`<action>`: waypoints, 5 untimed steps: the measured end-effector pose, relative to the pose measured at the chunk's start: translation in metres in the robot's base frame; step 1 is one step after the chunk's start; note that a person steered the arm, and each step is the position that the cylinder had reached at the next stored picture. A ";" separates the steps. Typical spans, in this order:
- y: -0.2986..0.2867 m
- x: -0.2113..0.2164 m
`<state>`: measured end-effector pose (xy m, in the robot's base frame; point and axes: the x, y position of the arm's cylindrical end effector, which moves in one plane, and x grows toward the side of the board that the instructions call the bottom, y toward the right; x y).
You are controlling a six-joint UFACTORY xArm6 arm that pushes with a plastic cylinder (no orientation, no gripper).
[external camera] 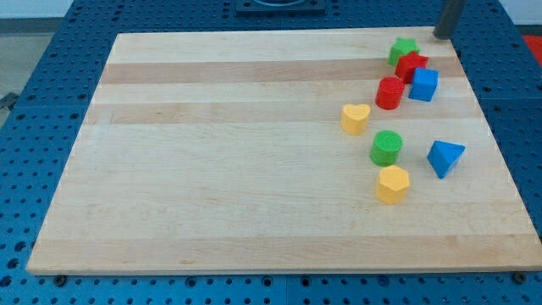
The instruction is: Move the green star to top of yellow heart
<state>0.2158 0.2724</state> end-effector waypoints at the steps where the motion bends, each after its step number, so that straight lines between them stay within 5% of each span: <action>1: 0.012 0.002; 3: 0.029 0.004; 5: -0.057 0.026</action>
<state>0.2419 0.2151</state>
